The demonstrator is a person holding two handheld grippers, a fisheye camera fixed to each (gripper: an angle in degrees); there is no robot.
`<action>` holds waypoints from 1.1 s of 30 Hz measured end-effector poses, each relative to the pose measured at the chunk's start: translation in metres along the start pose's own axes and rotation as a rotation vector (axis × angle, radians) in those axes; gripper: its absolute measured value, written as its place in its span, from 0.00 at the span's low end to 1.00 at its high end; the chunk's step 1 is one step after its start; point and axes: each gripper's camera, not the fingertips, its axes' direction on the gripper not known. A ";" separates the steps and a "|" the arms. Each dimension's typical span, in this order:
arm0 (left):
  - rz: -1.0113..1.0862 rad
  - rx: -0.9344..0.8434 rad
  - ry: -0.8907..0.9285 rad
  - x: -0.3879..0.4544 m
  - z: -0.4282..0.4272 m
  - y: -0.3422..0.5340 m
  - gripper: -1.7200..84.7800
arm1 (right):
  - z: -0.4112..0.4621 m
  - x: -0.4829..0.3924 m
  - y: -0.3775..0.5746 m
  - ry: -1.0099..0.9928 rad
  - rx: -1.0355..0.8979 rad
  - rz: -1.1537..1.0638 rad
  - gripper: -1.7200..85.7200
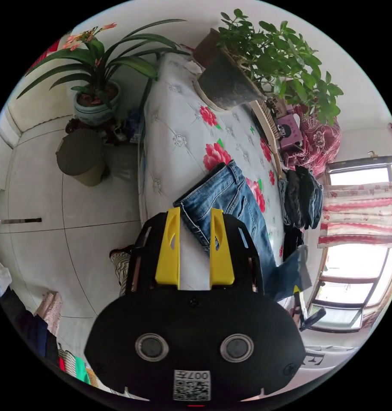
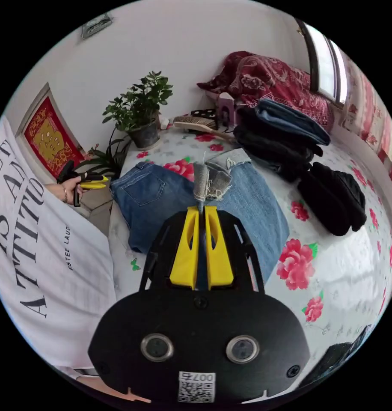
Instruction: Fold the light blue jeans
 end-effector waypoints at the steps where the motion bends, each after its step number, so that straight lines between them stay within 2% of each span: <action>1: -0.007 -0.022 0.011 -0.007 0.007 -0.004 0.15 | 0.040 -0.022 0.000 -0.040 -0.101 -0.022 0.03; 3: -0.028 -0.049 0.058 -0.018 0.020 -0.010 0.15 | 0.101 -0.051 0.006 -0.087 -0.274 -0.033 0.03; 5: -0.047 -0.107 0.089 -0.031 0.039 -0.019 0.15 | 0.153 -0.074 0.019 -0.009 -0.434 -0.022 0.03; 13: -0.065 -0.134 0.245 -0.067 0.050 -0.040 0.08 | 0.110 -0.059 0.006 -0.052 -0.245 0.117 0.03; 16: -0.018 -0.099 0.347 -0.065 0.039 -0.041 0.07 | 0.120 -0.048 0.008 -0.148 -0.280 0.169 0.03; 19: 0.176 -0.073 0.395 -0.027 0.022 -0.041 0.07 | 0.139 -0.043 0.018 -0.182 -0.362 0.225 0.03; 25: 0.723 -0.082 0.460 0.112 -0.002 -0.020 0.08 | 0.067 -0.021 0.048 -0.204 -0.025 0.449 0.02; 29: 1.039 -0.183 0.600 0.213 0.019 0.031 0.08 | 0.032 0.003 0.078 -0.117 -0.018 0.542 0.02; 33: 1.222 -0.340 0.720 0.294 0.075 0.104 0.08 | 0.016 0.029 0.116 -0.053 -0.019 0.685 0.02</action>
